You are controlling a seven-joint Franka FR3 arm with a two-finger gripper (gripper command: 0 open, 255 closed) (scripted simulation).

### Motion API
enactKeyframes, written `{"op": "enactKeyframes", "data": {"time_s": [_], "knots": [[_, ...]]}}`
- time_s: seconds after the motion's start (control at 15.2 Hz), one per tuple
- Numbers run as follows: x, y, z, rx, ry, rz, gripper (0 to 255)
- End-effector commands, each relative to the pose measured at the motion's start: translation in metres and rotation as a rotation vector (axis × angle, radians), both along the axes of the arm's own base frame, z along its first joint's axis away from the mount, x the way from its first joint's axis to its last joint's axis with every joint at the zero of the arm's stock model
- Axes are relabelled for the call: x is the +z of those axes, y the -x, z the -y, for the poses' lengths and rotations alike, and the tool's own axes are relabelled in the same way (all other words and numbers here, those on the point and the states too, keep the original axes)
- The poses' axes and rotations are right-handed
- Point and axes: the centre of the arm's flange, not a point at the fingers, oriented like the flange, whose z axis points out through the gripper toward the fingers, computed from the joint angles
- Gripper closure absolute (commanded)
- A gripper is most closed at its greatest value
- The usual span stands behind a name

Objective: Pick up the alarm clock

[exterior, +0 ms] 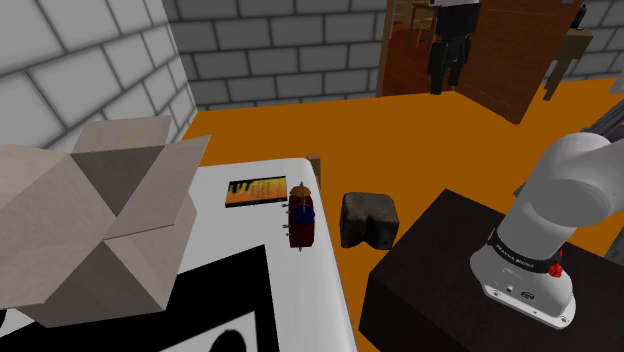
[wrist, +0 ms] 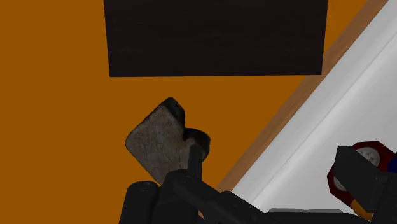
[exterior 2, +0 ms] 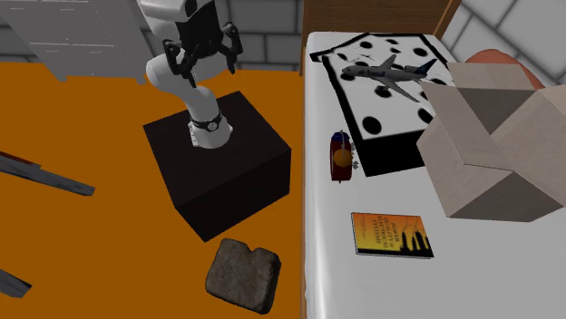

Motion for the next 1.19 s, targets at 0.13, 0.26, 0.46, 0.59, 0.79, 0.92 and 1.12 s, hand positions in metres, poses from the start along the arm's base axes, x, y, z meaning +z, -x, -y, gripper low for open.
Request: {"op": "enactKeyframes", "data": {"time_s": [0.13, 0.26, 0.46, 0.59, 0.79, 0.92, 1.12], "knots": [[-0.015, -0.016, -0.015, -0.012, -0.012, -0.017, 0], [-0.03, -0.032, -0.03, -0.025, -0.025, -0.034, 0], [-0.053, -0.056, -0.052, -0.044, -0.043, -0.059, 0], [-0.069, -0.072, -0.067, -0.056, -0.055, -0.076, 0], [-0.092, -0.096, -0.09, -0.075, -0.074, -0.101, 0], [-0.108, -0.112, -0.105, -0.087, -0.086, -0.118, 0], [-0.131, -0.136, -0.127, -0.106, -0.104, -0.143, 0]]}}
